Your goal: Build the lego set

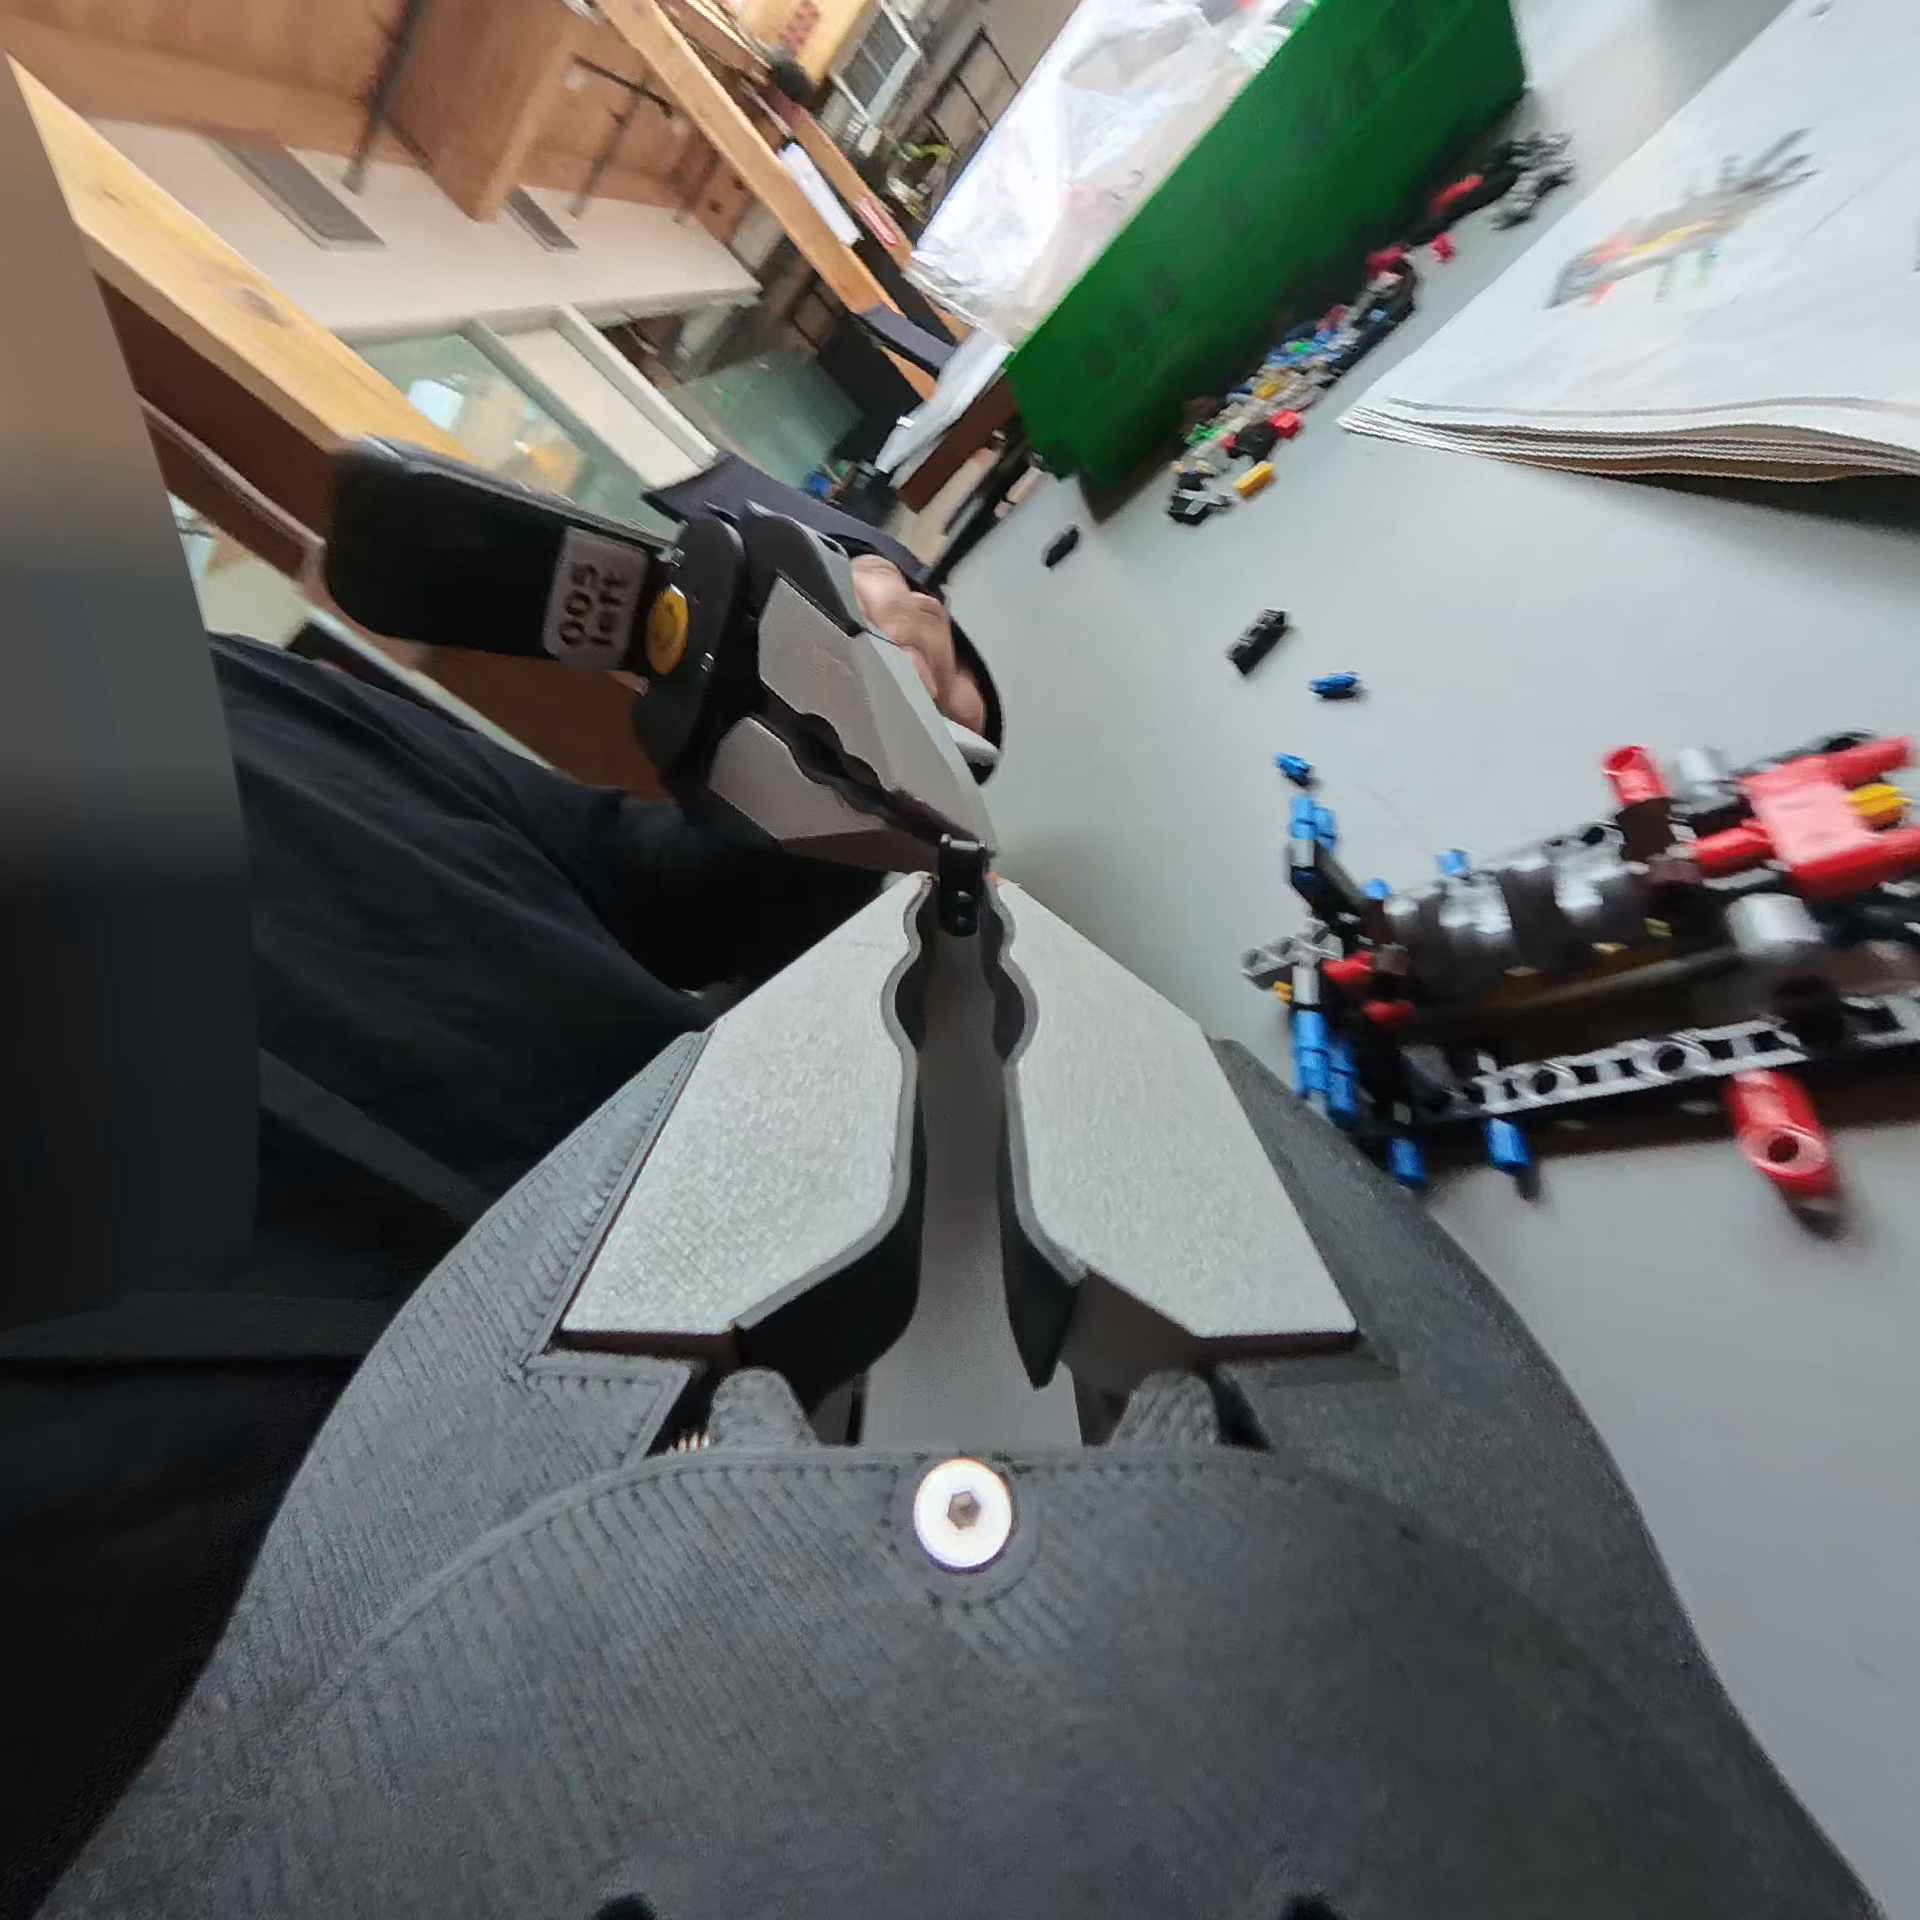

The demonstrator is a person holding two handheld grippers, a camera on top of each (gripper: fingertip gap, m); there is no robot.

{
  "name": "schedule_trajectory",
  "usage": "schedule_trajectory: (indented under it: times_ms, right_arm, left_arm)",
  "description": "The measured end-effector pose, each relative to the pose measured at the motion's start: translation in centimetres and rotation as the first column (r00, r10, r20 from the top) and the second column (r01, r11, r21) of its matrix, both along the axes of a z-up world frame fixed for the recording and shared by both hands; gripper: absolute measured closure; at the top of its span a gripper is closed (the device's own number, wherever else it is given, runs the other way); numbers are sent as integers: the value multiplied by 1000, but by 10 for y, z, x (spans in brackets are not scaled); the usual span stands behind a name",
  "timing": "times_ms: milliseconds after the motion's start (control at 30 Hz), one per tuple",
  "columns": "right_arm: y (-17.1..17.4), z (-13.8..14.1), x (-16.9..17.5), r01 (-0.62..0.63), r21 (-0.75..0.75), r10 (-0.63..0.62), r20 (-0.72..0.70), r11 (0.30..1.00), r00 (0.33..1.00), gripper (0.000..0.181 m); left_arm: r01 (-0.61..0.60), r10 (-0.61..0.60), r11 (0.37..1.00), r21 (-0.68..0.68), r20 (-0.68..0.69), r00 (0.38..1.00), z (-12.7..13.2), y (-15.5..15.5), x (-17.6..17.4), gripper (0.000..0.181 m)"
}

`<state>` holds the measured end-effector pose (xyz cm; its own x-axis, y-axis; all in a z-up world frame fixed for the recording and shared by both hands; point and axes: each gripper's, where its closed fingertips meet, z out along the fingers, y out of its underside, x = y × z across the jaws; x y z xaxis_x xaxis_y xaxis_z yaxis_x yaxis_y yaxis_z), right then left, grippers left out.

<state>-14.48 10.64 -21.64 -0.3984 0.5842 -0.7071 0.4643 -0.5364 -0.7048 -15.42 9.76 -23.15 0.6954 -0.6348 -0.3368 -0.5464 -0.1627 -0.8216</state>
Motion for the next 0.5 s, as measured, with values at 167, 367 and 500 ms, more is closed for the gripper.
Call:
schedule_trajectory:
  times_ms: [167,367,500]
  right_arm:
    - [5,-23,-12,24,90,-30,64,996,998,177]
    - [27,-16,-11,84,115,-87,17,990,996,178]
    - [42,-8,-6,125,11,-125,-37,992,992,178]
  left_arm:
    - [-67,72,989,-128,37,997,-34,11,-20,181]
    - [-105,112,982,-155,33,993,-47,15,-36,181]
    - [-124,130,981,-151,34,991,-46,18,-41,181]
